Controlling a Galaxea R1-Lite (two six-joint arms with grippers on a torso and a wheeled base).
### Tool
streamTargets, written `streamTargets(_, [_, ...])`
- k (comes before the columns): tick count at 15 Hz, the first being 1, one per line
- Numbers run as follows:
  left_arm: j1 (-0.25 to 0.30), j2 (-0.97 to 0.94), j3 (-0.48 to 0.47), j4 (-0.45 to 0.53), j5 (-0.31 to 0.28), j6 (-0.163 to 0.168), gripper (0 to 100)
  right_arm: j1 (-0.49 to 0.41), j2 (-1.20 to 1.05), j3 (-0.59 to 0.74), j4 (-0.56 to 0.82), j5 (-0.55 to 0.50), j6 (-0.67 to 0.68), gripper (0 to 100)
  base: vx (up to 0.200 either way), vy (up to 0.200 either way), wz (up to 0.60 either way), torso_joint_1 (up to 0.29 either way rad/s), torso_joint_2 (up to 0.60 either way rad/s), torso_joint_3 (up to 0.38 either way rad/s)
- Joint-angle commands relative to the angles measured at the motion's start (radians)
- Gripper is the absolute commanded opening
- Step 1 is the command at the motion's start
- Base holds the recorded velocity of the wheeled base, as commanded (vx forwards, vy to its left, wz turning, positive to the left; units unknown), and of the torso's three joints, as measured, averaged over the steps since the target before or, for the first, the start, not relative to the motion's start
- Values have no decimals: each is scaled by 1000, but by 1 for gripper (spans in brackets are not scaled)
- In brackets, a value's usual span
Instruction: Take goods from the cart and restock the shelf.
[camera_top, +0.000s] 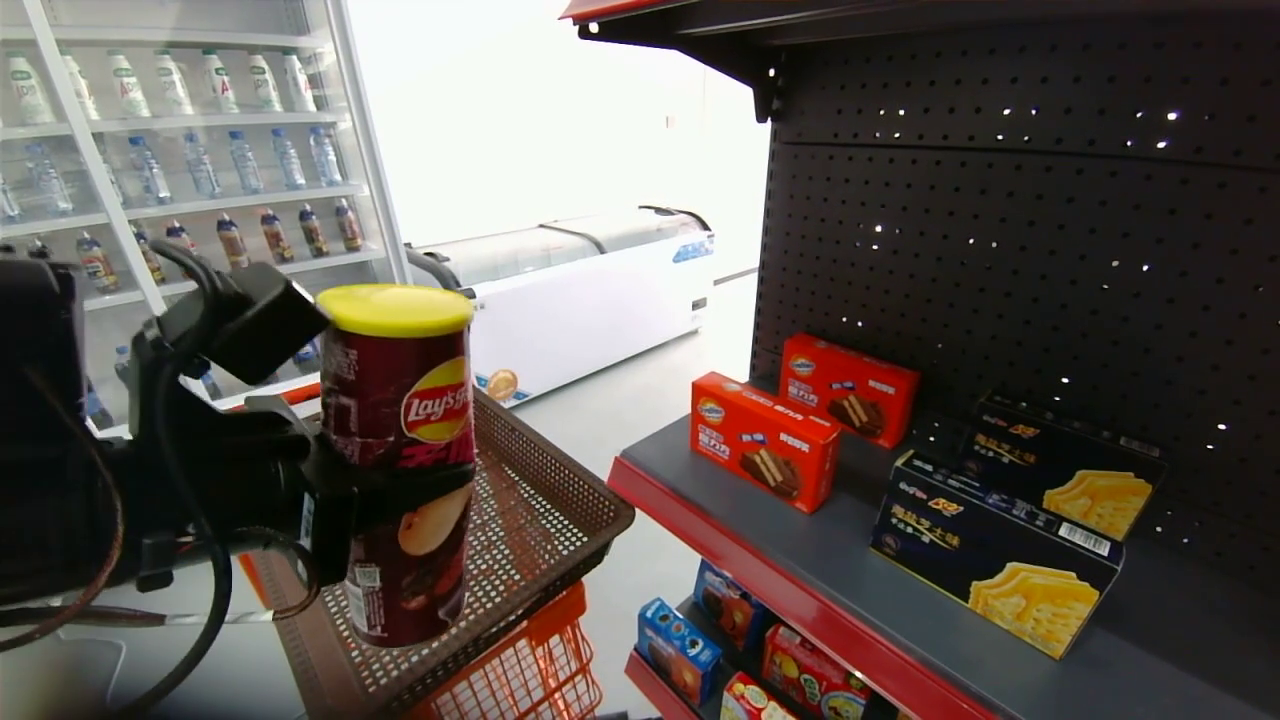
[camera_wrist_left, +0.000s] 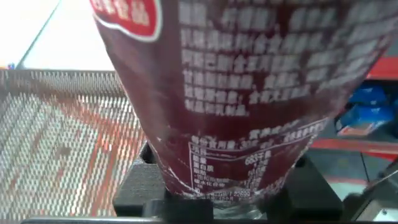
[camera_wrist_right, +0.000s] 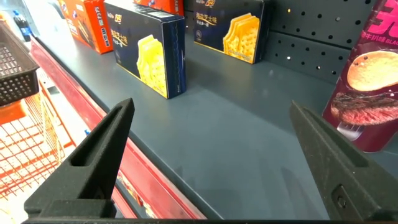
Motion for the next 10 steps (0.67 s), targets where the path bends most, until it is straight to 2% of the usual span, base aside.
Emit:
streamTargets(1, [-18, -28, -20, 8, -5, 1, 0, 0, 0, 0, -1, 0, 0, 100, 0, 0, 0, 0, 0, 0])
streamTargets(4, [-38, -48, -51, 2, -39, 5, 0, -1, 0, 0, -1, 0, 0, 100, 0, 0, 0, 0, 0, 0])
streamTargets(5, [-88, -47, -83, 4, -59, 7, 0, 0, 0, 0, -1, 0, -2, 100, 0, 0, 0, 0, 0, 0])
streamTargets(7, [-142, -47, -92, 11, -57, 5, 0, 0, 0, 0, -1, 0, -2, 100, 0, 0, 0, 0, 0, 0])
streamTargets(10, [-151, -16, -114, 14, -80, 1, 0, 0, 0, 0, 0, 2, -2, 100, 0, 0, 0, 0, 0, 0])
